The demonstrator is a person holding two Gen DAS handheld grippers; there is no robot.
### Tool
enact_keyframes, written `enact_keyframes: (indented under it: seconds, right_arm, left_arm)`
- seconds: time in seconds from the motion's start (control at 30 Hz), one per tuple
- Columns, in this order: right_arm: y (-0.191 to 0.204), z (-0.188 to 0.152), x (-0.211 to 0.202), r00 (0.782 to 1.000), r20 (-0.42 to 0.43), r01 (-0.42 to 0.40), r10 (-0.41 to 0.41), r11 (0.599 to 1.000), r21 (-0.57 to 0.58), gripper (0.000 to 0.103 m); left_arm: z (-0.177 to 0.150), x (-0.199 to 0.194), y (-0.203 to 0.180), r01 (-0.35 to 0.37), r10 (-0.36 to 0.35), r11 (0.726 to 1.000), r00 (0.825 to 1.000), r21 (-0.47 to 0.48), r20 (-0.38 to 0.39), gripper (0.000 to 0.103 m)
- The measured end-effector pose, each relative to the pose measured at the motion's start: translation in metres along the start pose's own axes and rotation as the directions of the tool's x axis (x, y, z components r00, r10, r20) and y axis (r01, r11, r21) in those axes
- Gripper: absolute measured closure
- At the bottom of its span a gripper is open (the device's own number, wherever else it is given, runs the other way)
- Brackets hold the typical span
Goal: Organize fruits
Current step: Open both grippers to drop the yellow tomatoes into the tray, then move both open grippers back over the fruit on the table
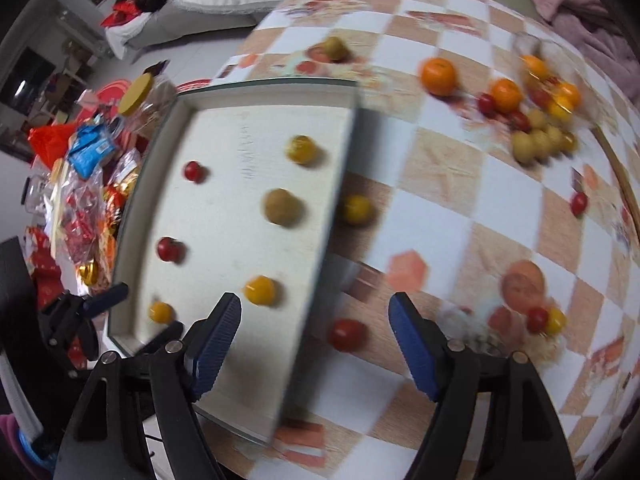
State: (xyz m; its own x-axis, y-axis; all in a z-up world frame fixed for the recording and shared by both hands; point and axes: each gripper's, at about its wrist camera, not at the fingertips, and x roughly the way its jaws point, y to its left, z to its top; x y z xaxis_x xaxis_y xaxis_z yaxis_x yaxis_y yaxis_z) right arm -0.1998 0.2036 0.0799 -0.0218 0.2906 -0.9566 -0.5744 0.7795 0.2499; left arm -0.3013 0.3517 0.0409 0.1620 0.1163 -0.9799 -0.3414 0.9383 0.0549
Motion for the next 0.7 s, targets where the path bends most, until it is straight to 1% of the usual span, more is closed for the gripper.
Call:
enact_keyframes:
  seconds: [0.13, 0.3, 0.53, 0.7]
  right_arm:
    - [-0.046, -0.024, -0.009, 0.999, -0.014, 0.053, -0.052, 0.995, 0.086, 0.024]
    - [-0.097, -0.054, -0.018, 0.995, -0.035, 0.101, -0.096, 0.975, 0.196, 0.024]
    - [-0.141, -0.074, -0.027, 0.991, -0.042, 0.131, -0.125, 0.956, 0.263, 0.024]
    - [-0.157, -0.080, -0.028, 0.991, -0.042, 0.132, -0.125, 0.951, 0.280, 0.024]
  left_arm:
    - [0.012, -0.009, -0.018, 0.022, -0.023, 0.999, 0.999, 0.040, 0.024, 0.028]
    - [0.027, -0.022, -0.051, 0.061, -0.067, 0.993, 0.996, 0.102, 0.056, 0.028]
    - [0.036, -0.037, -0.107, 0.129, -0.145, 0.972, 0.987, 0.195, 0.072, 0.028]
    - [0.031, -0.032, -0.143, 0.154, -0.167, 0.956, 0.986, 0.249, 0.028, 0.028]
